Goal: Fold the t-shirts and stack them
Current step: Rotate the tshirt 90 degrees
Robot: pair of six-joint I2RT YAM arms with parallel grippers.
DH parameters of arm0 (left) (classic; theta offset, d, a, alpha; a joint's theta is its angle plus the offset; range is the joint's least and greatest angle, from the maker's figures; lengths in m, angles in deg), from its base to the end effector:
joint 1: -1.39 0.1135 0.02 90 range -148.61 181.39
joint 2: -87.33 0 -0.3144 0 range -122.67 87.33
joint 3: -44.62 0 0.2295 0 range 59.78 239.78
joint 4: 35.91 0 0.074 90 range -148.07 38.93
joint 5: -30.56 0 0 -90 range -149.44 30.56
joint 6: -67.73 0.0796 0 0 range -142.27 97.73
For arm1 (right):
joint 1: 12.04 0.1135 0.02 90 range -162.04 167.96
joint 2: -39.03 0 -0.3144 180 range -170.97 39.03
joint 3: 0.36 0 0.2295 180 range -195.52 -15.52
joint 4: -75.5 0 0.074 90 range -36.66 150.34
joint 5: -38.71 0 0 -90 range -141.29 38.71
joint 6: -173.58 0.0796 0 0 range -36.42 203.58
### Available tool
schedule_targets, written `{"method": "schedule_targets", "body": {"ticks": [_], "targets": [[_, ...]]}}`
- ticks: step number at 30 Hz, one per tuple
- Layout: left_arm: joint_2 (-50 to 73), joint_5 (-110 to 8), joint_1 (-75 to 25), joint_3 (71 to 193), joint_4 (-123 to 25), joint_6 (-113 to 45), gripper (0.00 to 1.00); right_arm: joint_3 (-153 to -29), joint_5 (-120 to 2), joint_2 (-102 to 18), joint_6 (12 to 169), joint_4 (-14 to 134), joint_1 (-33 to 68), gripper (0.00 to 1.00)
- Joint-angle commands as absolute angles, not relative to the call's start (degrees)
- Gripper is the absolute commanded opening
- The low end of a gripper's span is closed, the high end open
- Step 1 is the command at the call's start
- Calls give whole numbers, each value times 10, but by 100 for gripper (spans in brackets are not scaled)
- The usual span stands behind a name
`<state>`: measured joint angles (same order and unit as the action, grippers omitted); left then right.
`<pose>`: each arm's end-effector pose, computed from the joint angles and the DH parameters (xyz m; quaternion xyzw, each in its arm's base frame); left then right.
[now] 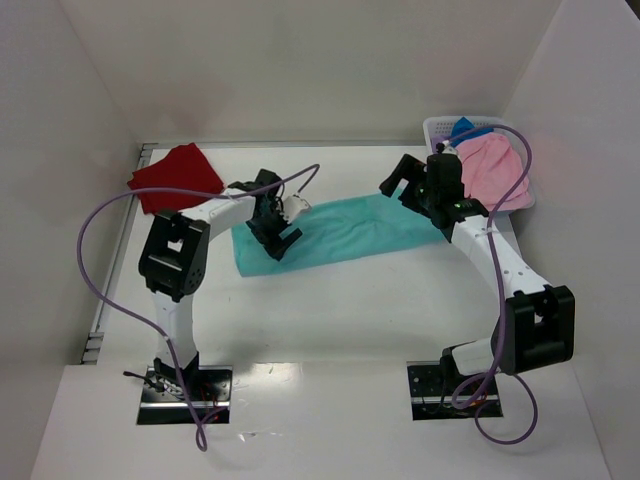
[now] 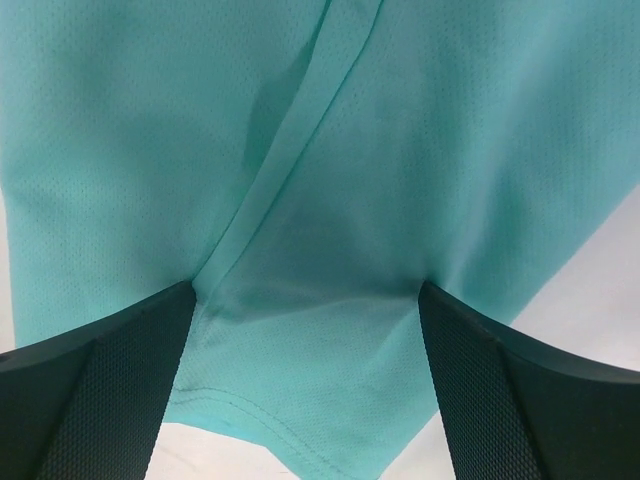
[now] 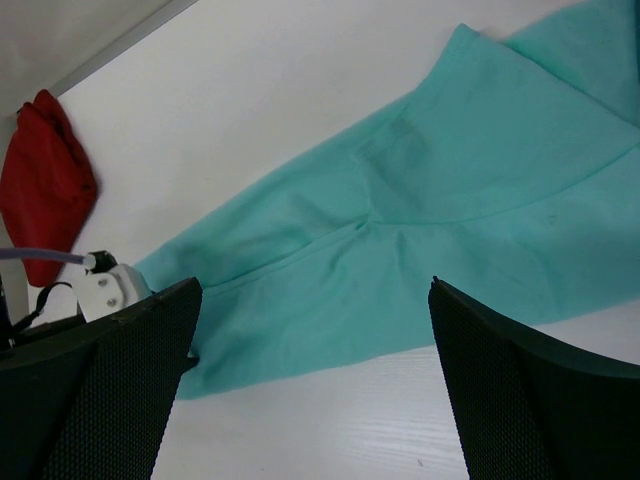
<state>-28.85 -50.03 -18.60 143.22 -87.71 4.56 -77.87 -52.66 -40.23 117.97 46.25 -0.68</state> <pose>0.4008 -0.1596 0.1836 0.4030 0.8940 -0.0699 0.1829 0.3158 0.0654 0.3363 0.1680 0.8540 0.2010 0.4496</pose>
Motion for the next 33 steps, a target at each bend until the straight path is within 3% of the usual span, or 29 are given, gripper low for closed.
{"method": "schedule_targets", "body": {"ticks": [1, 13, 33], "targets": [[-275, -476, -207, 1397, -906, -47, 100, -799, -534, -396, 1165, 464, -8, 100], [-218, -417, -248, 1321, -911, -192, 100, -823, -445, -492, 1201, 369, -3, 100], [-179, -432, -332, 1243, -899, -303, 100, -901, -361, -699, 1238, 381, 27, 100]]}}
